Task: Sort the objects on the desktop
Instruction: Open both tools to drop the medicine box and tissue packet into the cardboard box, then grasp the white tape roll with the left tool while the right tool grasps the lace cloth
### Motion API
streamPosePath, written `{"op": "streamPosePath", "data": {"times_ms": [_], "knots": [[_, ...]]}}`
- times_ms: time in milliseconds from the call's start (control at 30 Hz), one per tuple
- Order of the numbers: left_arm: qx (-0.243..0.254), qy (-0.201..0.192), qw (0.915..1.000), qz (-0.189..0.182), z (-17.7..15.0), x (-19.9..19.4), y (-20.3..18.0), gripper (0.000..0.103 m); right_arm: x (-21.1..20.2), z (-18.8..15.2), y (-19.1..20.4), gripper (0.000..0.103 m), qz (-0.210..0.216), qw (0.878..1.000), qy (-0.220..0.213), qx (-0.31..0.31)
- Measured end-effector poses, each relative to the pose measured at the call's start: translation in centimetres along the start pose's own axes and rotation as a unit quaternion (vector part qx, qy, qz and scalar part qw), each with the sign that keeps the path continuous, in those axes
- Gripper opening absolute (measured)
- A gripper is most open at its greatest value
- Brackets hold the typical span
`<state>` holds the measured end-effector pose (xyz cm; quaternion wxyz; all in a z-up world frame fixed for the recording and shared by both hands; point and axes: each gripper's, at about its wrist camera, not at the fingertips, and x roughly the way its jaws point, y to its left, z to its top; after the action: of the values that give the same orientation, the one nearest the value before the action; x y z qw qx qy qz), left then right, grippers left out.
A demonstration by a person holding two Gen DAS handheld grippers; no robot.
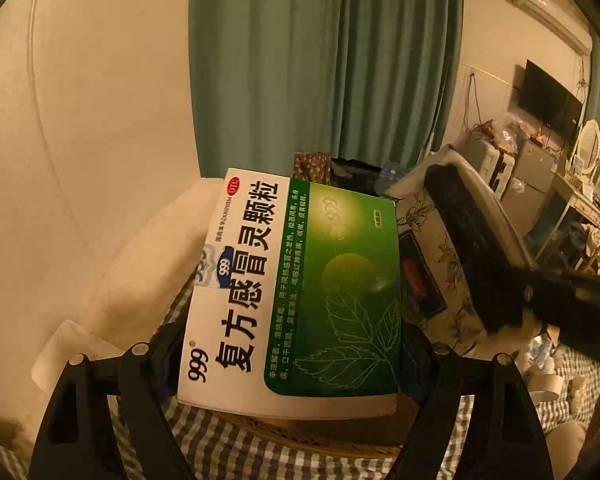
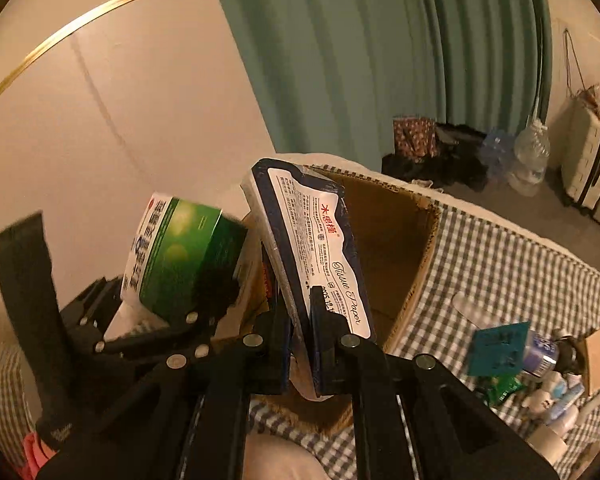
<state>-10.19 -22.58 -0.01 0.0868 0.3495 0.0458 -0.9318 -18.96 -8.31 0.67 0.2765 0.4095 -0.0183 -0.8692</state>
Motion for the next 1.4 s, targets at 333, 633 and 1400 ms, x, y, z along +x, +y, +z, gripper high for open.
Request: {"op": "streamPosePath", "data": {"times_ms": [333, 633, 1400], "knots": [[0.003, 0.017, 0.9998, 0.001, 0.3, 0.6, -0.5, 0.1, -1.5, 0.8, -0.9, 0.052, -0.023, 0.998, -0.051, 0.023], [0.012, 0.002, 0.997, -0.077, -0.2, -3.3, -8.2, 0.103, -9.9, -3.0, -7.3, 0.052, -0.096, 0.99, -0.074, 0.077], [0.174, 0.117, 0.9565, -0.203, -13.9, 0.6, -35.8, 0.103, -23.1, -25.2, -33.1, 0.06, -0.251, 0.916, -0.031, 0.312]]}}
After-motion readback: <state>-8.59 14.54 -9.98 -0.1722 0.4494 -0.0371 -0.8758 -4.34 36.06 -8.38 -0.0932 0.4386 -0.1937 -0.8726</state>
